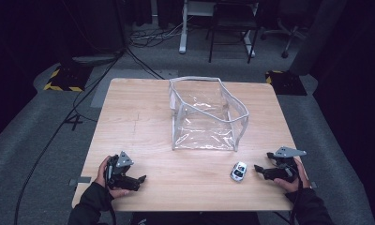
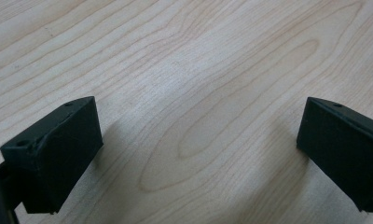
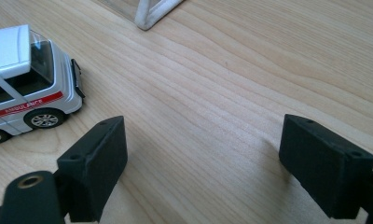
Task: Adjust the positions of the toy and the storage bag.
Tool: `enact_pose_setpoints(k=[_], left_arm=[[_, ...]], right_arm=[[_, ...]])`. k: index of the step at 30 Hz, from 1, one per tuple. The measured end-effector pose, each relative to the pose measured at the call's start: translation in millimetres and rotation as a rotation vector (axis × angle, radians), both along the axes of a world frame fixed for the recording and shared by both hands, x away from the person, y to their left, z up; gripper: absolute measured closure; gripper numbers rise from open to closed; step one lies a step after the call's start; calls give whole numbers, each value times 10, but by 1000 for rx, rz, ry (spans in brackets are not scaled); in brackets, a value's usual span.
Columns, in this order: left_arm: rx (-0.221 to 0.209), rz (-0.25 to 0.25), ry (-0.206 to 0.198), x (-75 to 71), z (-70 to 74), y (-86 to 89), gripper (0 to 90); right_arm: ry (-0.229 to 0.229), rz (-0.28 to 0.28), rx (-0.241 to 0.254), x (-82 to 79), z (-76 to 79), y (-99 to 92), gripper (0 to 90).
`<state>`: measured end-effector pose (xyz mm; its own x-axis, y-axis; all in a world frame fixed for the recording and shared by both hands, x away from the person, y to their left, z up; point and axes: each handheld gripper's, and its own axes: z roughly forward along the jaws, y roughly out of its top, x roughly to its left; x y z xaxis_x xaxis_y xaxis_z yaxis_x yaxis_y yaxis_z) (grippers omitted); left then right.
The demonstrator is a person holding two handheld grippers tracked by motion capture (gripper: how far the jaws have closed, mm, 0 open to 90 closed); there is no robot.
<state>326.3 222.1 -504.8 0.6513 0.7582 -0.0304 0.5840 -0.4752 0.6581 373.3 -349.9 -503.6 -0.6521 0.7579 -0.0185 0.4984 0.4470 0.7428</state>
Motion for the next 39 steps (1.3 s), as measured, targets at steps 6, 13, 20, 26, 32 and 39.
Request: enact_pose_setpoints(k=[6, 13, 20, 26, 32, 39], left_arm=[[1, 4, 4, -6, 1, 2, 3], [12, 22, -6, -15, 6, 20, 6], [19, 16, -6, -11, 13, 26, 6], [20, 12, -11, -8, 13, 27, 6], [18, 15, -12, -10, 10, 25, 6], [13, 17, -6, -11, 10, 23, 6]], right_arm=[[10, 13, 4, -18, 1, 6, 156], [5, 93, 2, -60, 0, 41, 157], [6, 201, 1, -134, -1, 110, 156], [8, 301, 0, -216, -4, 215, 152], [11, 327, -1, -247, -4, 326, 143], [18, 332, -2, -261, -1, 451, 142]])
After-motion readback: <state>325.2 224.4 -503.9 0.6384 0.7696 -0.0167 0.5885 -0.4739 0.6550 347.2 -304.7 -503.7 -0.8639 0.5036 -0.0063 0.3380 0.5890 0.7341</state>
